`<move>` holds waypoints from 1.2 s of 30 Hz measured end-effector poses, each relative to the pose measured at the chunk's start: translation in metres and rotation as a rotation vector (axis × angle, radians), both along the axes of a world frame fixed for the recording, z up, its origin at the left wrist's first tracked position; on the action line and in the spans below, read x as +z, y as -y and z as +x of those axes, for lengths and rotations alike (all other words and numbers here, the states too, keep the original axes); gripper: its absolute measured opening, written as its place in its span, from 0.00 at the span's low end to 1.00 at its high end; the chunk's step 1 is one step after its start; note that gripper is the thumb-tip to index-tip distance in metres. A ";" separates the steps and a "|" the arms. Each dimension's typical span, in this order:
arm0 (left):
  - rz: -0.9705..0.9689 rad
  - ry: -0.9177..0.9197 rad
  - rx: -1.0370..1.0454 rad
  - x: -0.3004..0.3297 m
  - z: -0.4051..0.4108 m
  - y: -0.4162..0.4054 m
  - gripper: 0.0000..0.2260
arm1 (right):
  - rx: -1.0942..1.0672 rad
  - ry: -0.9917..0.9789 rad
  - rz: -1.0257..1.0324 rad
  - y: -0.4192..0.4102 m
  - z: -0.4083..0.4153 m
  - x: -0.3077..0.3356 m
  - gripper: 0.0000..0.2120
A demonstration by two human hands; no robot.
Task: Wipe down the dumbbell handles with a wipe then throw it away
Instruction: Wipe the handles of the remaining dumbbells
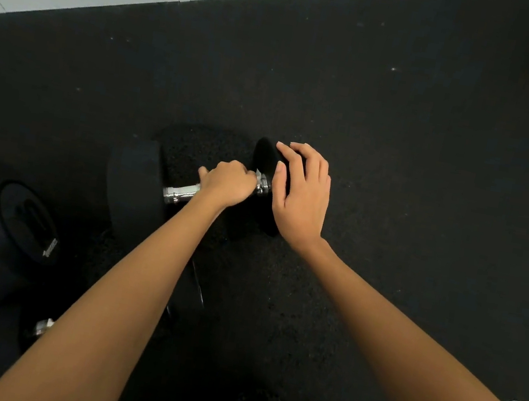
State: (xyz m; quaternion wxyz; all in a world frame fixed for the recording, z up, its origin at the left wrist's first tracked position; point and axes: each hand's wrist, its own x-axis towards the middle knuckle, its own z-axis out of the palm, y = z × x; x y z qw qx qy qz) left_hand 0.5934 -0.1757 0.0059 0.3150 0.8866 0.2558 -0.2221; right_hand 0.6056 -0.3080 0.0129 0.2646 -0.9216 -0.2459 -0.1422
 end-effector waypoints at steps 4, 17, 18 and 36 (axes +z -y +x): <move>-0.013 -0.077 -0.023 -0.002 0.007 -0.003 0.19 | 0.004 0.013 0.005 0.000 0.000 -0.001 0.15; -0.051 0.140 0.143 0.000 -0.005 0.000 0.14 | 0.001 0.005 0.012 0.000 0.001 -0.002 0.15; -0.055 0.186 0.141 0.001 -0.009 0.001 0.14 | 0.000 0.007 0.014 0.000 0.001 -0.002 0.15; 0.473 0.710 -0.461 -0.015 -0.063 0.002 0.25 | -0.002 0.001 -0.017 0.001 0.000 -0.001 0.16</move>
